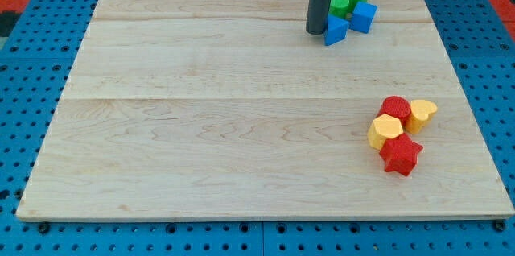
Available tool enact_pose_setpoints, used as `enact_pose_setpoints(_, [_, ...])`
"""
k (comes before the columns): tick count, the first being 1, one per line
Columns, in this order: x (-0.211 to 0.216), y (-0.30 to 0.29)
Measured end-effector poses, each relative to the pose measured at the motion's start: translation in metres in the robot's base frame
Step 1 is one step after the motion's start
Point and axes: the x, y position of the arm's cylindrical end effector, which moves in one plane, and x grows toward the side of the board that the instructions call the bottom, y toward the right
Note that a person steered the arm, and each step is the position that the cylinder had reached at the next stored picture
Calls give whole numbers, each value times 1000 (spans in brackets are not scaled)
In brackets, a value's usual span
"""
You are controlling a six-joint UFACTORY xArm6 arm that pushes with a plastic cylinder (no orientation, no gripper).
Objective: Push the blue triangle slightly up
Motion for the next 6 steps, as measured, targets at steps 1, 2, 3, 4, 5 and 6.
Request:
enact_pose_setpoints(1, [42, -20])
enact_pose_setpoints(2, [56, 20])
enact_pose_setpoints(3, [26, 50])
enact_pose_setpoints(4, [-1, 57])
enact_pose_setpoints(5, [4, 61])
enact_pose_setpoints(6, [18, 62])
